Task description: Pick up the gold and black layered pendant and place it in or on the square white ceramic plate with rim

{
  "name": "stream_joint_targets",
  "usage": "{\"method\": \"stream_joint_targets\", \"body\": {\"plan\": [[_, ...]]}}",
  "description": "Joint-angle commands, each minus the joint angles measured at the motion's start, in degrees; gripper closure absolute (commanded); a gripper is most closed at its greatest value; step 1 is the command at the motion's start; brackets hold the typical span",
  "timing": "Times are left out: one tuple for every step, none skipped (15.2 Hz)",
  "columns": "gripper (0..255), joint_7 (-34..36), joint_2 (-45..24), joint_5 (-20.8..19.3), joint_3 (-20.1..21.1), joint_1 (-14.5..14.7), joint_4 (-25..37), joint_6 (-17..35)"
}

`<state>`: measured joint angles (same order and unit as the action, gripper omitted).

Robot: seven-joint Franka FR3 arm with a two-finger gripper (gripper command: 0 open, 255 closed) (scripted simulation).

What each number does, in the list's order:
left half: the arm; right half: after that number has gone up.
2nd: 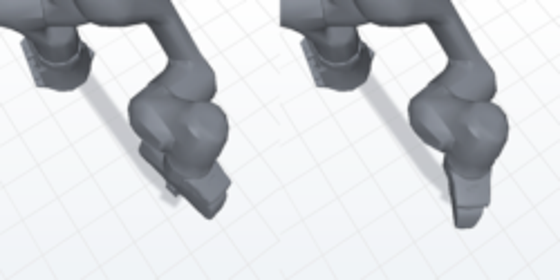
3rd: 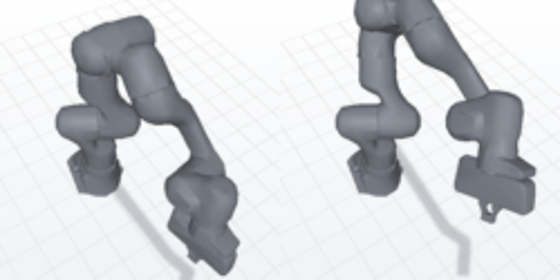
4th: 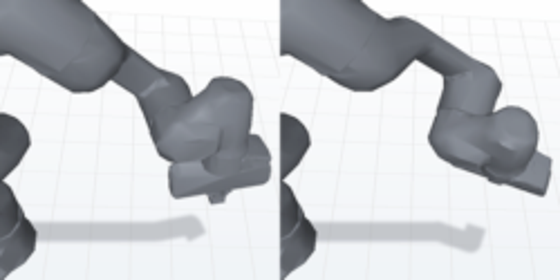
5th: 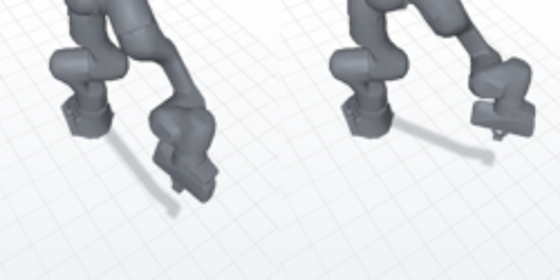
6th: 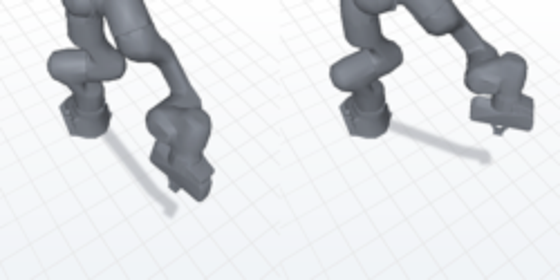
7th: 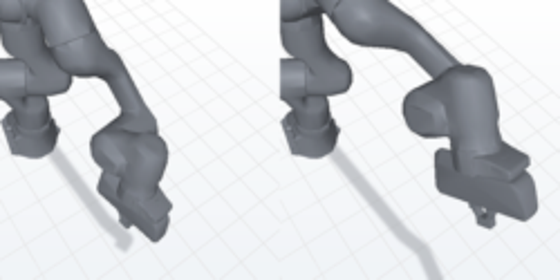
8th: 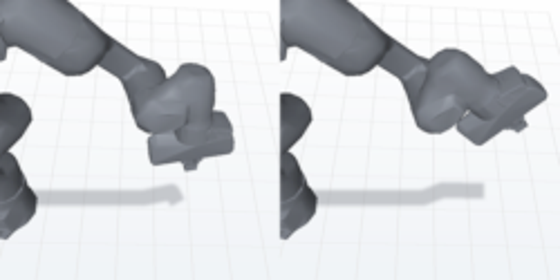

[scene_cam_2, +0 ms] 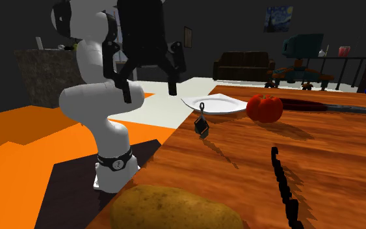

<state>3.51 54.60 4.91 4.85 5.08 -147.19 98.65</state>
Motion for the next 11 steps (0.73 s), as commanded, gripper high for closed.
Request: {"method": "stream_joint_targets", "body": {"plan": [[0, 1.41, 3.1, 2.2, 2.53, 2.01, -2.91, 3.14], [0, 2.11, 4.51, 3.26, 3.86, 3.04, -4.14, 4.58], [0, 2.85, 5.85, 4.32, 5.23, 4.12, -5.32, 6.04], [0, 3.61, 7.11, 5.38, 6.66, 5.23, -6.45, 7.54], [0, 4.39, 8.3, 6.45, 8.15, 6.36, -7.53, 9.07], [0, 5.19, 9.39, 7.53, 9.71, 7.51, -8.55, 10.63], [0, 6.02, 10.4, 8.61, 11.34, 8.67, -9.52, 12.23], [0, 6.88, 11.29, 9.67, 13.03, 9.85, -10.43, 13.88], [0, 7.74, 12.09, 10.75, 14.79, 11.01, -11.27, 15.56], [0, 7.81, 12.14, 10.81, 14.92, 11.1, -11.33, 15.69], [0, 7.78, 11.83, 11.02, 15.16, 11.13, -11.93, 16.59]]}}
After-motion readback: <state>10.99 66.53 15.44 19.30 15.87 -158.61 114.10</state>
